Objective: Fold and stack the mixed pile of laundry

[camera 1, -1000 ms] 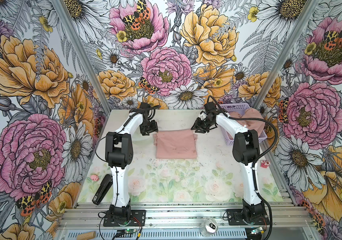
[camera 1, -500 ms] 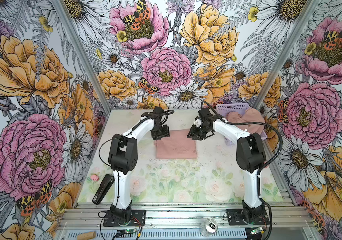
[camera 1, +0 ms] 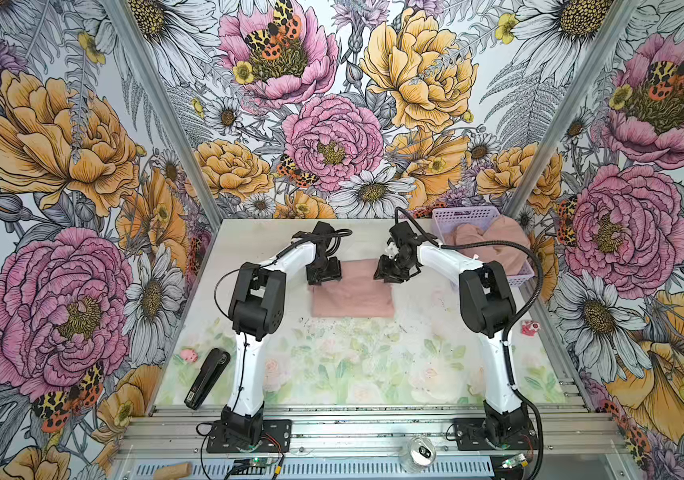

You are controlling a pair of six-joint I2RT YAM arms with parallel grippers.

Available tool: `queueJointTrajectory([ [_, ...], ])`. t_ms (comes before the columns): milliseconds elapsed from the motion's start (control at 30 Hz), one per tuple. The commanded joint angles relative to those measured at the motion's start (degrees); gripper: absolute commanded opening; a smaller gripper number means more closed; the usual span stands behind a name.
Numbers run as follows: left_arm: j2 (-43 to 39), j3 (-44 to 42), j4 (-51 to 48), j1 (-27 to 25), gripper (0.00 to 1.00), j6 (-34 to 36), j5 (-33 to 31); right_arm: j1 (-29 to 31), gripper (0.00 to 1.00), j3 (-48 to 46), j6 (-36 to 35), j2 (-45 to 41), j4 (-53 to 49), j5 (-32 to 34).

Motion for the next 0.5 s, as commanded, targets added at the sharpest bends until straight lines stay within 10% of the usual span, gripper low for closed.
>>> queueJointTrajectory([
  [0,-4.12,0.93,1.60,-3.33,0.78,-1.83,-3.02,-0.20,0.47,-2.39,-0.04,-7.69,0.74,2.62],
  [233,-3.32,0.64,3.68,-12.35,0.99,-5.37,-6.68,-2.67,0.61,-12.01,-0.11,-18.38,0.69,4.98],
  [467,1.03,1.09,3.79,-15.99,0.99,-8.23,-11.65,-4.91,0.65,-19.67,-0.22,-26.44,0.68,6.34],
])
